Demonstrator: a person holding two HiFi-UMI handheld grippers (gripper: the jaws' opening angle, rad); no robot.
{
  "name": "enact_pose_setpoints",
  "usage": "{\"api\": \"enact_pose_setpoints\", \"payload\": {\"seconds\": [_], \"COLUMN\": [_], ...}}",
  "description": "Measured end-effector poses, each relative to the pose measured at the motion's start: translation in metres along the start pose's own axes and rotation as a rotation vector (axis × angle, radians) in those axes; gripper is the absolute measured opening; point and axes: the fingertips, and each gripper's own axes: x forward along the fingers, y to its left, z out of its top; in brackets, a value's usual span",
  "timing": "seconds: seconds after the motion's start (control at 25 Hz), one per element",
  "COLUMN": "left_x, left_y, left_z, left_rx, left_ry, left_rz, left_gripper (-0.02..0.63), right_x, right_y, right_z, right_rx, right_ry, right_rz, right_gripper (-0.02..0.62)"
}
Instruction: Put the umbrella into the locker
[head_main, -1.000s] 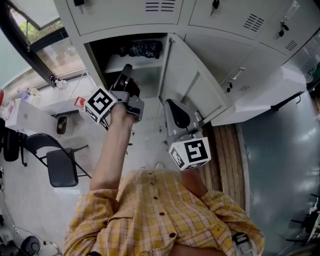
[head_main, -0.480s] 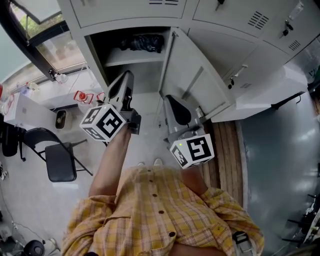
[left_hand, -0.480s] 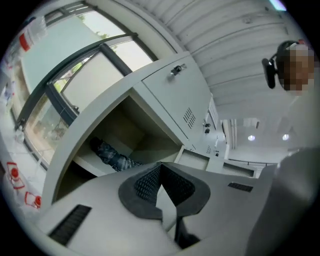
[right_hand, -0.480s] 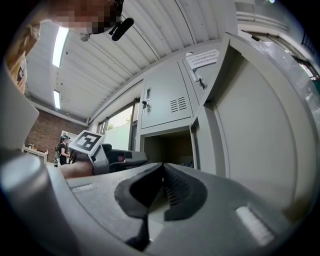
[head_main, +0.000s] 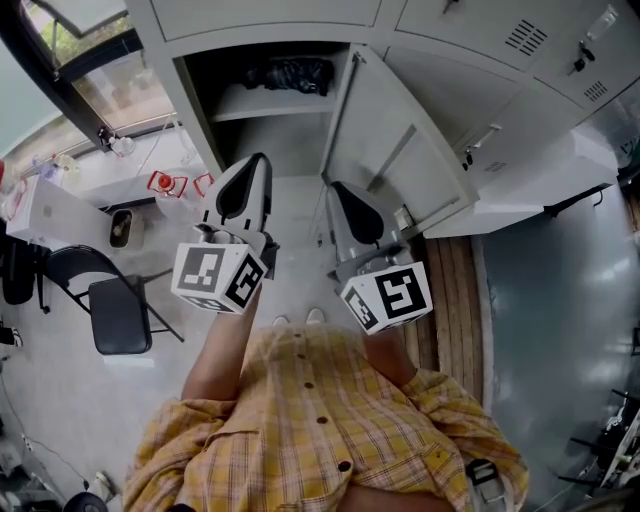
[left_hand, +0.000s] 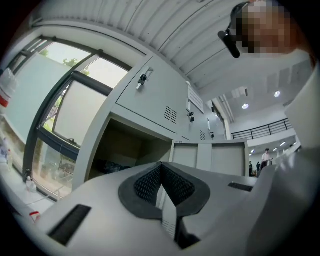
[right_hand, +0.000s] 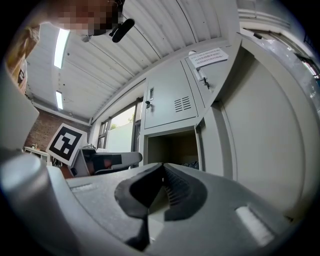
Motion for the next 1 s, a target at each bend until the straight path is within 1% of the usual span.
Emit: {"api": "enact_pose_setpoints", "payload": {"seconds": [0.24, 0.48, 0.6, 0.68, 0.84, 1.0], "left_x": [-0.014, -0.029, -0.034, -0.036, -0.042, -0.047], "left_y": [-0.01, -0.012, -0.017, -0.024, -0.03, -0.034], "left_z": [0.002, 0.001, 0.004, 0.005, -0.003, -0.003], "left_rx": [0.122, 0.21, 0.254, 0.266, 0.26, 0.301], "left_ry": [-0.01, -0.022, -0.036, -0.034, 0.008, -0.004], "left_rz": [0.036, 0.081, 0.083, 0.081, 0.091, 0.093], "left_gripper": [0.003, 0.003, 0.003, 0.003, 0.003, 0.003], "right_x": [0.001, 0.0, 0.001, 0.002, 0.001, 0.002], "right_y": [0.003, 0.006, 0.008, 0.009, 0.012, 0.012], "right_z": [0.0, 0.0, 0.0, 0.0, 0.0, -0.001], "right_rx": [-0.003, -0.003, -0.008, -0.012, -0.018, -0.025], "right_ry": [0.0, 0.002, 0.004, 0.004, 0.002, -0.001], "right_rz": [0.004, 0.0, 0.002, 0.002, 0.001, -0.001], "right_gripper": [-0.002, -0.002, -0.002, -0.002, -0.002, -0.002]}}
